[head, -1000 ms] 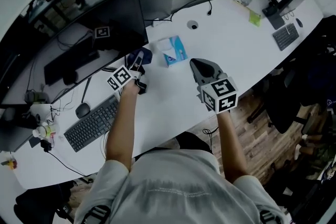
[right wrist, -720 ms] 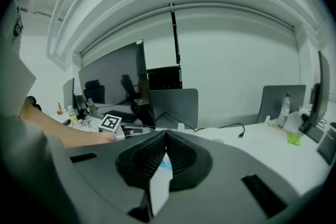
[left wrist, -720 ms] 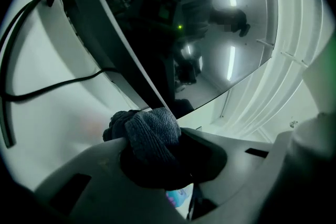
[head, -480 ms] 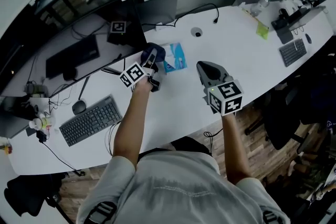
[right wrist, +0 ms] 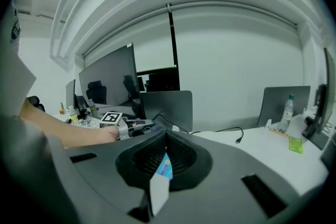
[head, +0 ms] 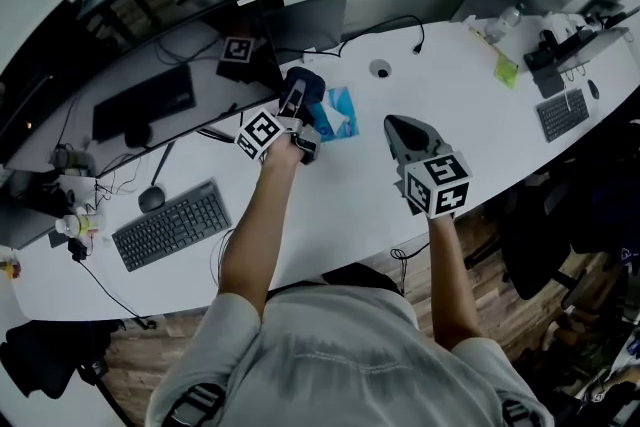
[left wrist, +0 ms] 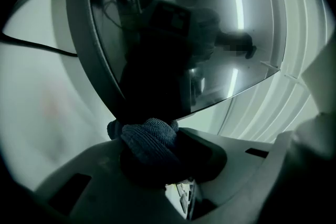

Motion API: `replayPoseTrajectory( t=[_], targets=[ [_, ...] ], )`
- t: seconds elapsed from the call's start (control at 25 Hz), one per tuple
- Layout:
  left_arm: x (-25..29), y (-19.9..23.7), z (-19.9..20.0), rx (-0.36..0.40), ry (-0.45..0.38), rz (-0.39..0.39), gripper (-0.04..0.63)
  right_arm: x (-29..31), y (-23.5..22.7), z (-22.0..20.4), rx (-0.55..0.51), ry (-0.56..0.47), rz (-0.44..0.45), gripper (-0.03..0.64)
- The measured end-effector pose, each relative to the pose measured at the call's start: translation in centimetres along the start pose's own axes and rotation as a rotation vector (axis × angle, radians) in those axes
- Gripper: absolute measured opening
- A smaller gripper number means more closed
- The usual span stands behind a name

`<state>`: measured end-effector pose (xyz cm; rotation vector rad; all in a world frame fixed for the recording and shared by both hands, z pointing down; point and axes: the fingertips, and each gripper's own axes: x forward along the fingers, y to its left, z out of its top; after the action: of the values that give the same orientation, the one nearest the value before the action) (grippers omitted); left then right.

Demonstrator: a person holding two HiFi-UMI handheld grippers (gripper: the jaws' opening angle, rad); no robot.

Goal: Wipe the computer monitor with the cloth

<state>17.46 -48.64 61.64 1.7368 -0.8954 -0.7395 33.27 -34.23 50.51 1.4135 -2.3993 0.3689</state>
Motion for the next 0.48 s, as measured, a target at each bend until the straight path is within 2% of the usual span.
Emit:
replayPoseTrajectory(
  t=[0.16, 0.48],
  targets=[
    [-0.4, -0.5, 0.3, -0.005, -0.017, 0.007, 0.067, 0.0, 0.2, 0.7, -0.010, -0.015, 0.010, 0.002],
    [0.0, -4.2, 1.3, 0.046, -0.005, -0.015, 0.067, 0.1, -0.8, 2.4, -0.021, -0.039, 0.009, 0.002]
  ],
)
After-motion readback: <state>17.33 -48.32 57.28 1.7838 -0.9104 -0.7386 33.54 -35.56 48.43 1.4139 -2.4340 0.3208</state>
